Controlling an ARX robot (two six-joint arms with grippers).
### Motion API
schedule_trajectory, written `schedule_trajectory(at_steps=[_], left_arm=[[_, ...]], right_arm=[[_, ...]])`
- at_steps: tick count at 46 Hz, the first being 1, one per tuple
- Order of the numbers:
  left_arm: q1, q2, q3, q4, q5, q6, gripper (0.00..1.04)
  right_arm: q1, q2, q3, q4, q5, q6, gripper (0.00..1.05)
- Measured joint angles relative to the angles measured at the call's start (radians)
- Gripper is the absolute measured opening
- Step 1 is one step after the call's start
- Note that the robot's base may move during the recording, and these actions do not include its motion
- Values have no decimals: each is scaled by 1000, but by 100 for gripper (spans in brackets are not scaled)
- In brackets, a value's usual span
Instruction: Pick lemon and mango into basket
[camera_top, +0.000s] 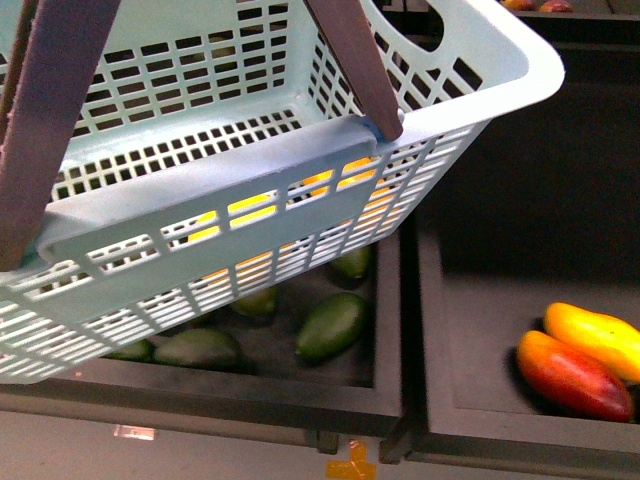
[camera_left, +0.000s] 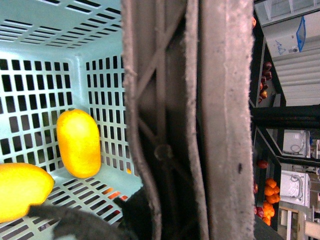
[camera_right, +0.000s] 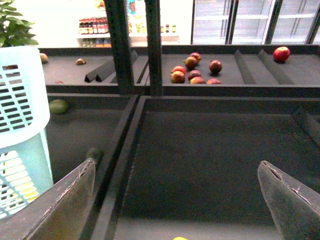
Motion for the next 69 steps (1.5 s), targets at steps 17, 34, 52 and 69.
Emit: schedule_trajectory(at_steps=[17, 34, 52, 69], left_arm=[[0, 1, 0, 0, 3, -3, 14], [1, 1, 0, 0, 6, -4, 14], [36, 151, 116, 42, -613, -196, 14], [181, 640, 548, 113, -575, -430, 14]], right_arm=[[0, 0, 0, 0, 0, 0, 96], [0, 0, 0, 0, 2, 0, 96], [-3, -1, 0, 0, -6, 0, 96], [-3, -1, 0, 0, -2, 0, 96]])
